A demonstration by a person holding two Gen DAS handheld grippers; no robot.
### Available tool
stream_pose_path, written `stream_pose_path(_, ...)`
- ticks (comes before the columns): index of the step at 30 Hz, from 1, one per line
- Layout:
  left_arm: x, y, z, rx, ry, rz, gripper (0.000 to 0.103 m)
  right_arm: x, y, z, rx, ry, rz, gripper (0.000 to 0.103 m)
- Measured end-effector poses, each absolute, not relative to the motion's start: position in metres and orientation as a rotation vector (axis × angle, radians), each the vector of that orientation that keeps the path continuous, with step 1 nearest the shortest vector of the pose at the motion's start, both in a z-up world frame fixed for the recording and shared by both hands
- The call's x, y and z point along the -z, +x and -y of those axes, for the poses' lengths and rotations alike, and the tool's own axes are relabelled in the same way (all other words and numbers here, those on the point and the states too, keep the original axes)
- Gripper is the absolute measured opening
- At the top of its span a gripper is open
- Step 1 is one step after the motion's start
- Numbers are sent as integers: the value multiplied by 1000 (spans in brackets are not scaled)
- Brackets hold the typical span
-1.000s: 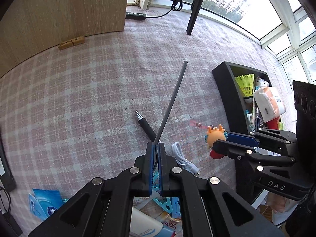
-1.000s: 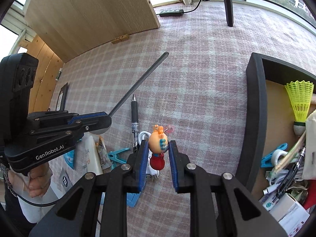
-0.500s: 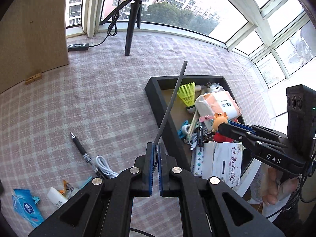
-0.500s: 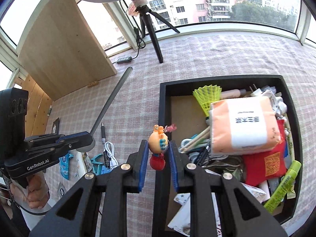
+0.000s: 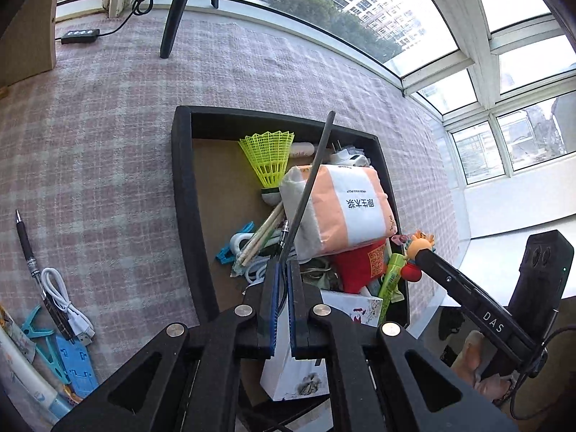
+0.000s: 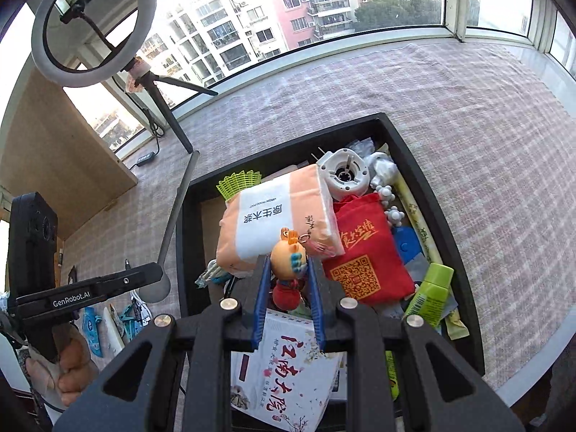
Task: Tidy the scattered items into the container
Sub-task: 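Carry the spoon in the left tool and keychain in the right tool into the tray, release, then move the left tool to the black pen while the right tool approaches the white USB cable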
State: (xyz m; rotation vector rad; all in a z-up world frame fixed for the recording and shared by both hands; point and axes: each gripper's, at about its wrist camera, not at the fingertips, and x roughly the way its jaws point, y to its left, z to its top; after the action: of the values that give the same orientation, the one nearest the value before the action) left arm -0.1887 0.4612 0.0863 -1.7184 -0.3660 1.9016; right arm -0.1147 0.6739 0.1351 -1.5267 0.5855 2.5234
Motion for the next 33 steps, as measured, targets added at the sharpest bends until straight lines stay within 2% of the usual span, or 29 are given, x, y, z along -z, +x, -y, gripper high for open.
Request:
stream_pose_path(1, -84, -189, -464, -1903, -1722, 349, 37, -134, -114, -678, -2517, -1518, -576, 21)
stream_pose_path(3, -86, -187, -464, -1962, -1697, 315, 42, -132, -114, -683, -2499, -1531, -565, 24)
stream_pose_path(6, -90, -186, -464, -1963, -1681, 286, 42, -129, -113, -689, -2458, -1535, -571, 32)
stream_pose_path(13, -103, -184, -442, -2045, -1639, 227, 41, -139, -116, -675, -2514, -1517, -552, 32)
stream_pose_path(19, -110, -190, -387, -2176, -1654, 201, 41, -144, -124, -648, -2591, -1547, -511, 32)
stream_pose_path(26, -96, -205, -303, -2300, -1754, 285, 40, -140, -142, -584, -2719, -1673, -390, 31)
stream_pose_path(33, -64, -206, -269, -2276, -1857, 362, 40, -116, -163, -505, -2791, -1875, -218, 32)
